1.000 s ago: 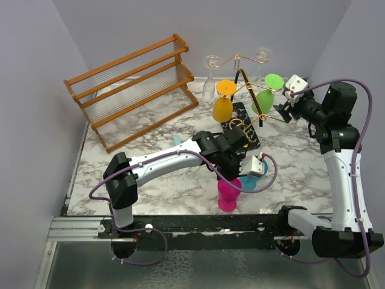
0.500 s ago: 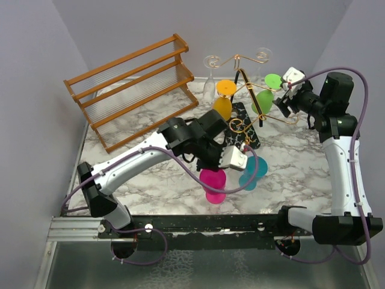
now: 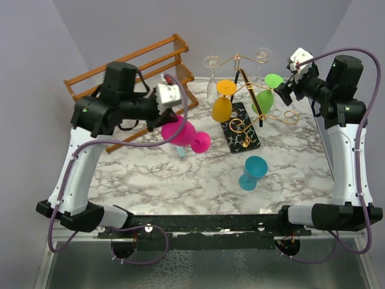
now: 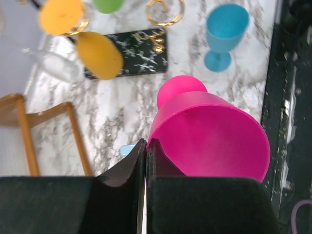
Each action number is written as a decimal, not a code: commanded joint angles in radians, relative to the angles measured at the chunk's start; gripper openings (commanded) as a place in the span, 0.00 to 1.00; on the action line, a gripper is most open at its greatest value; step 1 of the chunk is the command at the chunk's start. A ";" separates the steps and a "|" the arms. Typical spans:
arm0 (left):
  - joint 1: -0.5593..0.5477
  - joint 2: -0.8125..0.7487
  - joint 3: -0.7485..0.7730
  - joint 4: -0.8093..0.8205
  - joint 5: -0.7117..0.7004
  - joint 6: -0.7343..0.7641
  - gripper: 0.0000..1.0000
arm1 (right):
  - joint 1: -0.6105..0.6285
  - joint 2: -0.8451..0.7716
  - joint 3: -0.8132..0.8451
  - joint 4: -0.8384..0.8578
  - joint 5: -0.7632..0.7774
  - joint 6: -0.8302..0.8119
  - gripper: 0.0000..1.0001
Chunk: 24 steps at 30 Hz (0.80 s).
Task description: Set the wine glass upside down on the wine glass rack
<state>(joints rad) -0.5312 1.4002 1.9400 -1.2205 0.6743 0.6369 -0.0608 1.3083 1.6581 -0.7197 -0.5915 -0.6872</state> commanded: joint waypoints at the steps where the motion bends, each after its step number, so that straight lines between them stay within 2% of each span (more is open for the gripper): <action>1: 0.221 -0.080 0.051 0.098 0.221 -0.147 0.00 | -0.005 0.003 0.009 -0.015 -0.042 0.059 0.82; 3: 0.322 -0.093 0.068 0.165 0.273 -0.228 0.00 | -0.005 -0.007 -0.006 0.013 -0.069 0.076 0.88; 5: 0.412 -0.109 0.065 0.260 0.328 -0.336 0.00 | -0.006 -0.018 -0.026 0.062 -0.090 0.121 1.00; 9: 0.541 -0.154 -0.026 0.516 0.406 -0.640 0.00 | -0.005 -0.024 -0.032 0.095 -0.168 0.145 1.00; 18: 0.563 -0.154 -0.078 0.889 0.284 -1.036 0.00 | -0.005 -0.022 0.017 -0.032 -0.474 0.063 1.00; 20: 0.563 -0.133 -0.099 0.969 0.266 -1.127 0.00 | -0.005 -0.025 0.016 -0.015 -0.529 0.113 1.00; 24: 0.546 -0.079 -0.095 1.066 0.228 -1.235 0.00 | -0.005 -0.035 0.011 0.146 -0.542 0.378 1.00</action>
<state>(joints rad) 0.0250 1.2694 1.8496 -0.3424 0.9646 -0.4011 -0.0608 1.3010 1.6447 -0.7033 -1.0233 -0.5438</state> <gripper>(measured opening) 0.019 0.994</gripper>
